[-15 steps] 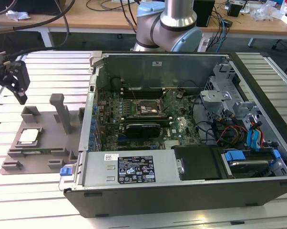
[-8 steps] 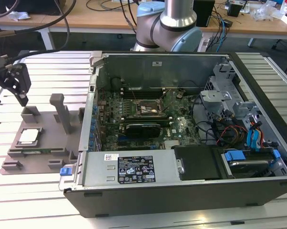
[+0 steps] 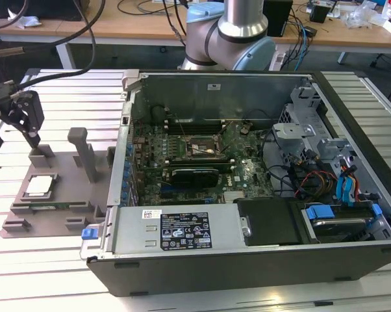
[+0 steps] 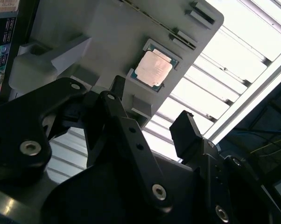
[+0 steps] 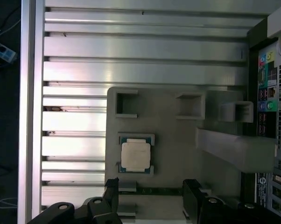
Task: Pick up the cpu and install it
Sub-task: 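Pick up the cpu and move it towards the insertion slot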
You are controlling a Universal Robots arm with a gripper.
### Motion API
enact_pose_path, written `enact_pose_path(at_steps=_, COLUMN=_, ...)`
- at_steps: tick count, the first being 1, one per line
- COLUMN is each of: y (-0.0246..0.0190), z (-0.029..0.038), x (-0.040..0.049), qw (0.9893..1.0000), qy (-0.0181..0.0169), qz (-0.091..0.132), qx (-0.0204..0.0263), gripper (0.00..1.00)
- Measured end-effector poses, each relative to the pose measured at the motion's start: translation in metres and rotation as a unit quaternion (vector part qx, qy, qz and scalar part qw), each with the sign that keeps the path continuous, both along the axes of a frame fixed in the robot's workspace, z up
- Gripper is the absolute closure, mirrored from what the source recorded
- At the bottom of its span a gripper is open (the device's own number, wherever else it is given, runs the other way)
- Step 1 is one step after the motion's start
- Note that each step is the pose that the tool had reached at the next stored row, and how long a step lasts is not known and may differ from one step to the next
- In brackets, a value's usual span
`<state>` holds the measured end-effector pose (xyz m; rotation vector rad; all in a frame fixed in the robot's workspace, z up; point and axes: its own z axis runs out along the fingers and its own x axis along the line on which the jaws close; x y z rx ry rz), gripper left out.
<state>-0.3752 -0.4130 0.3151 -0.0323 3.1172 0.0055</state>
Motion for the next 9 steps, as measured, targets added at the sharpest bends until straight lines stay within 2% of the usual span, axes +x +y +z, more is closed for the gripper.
enact_pose_path(at_steps=9, y=0.0, z=-0.0088, x=0.0, qw=1.0, qy=0.0, qz=0.0, qx=0.0, gripper=0.34)
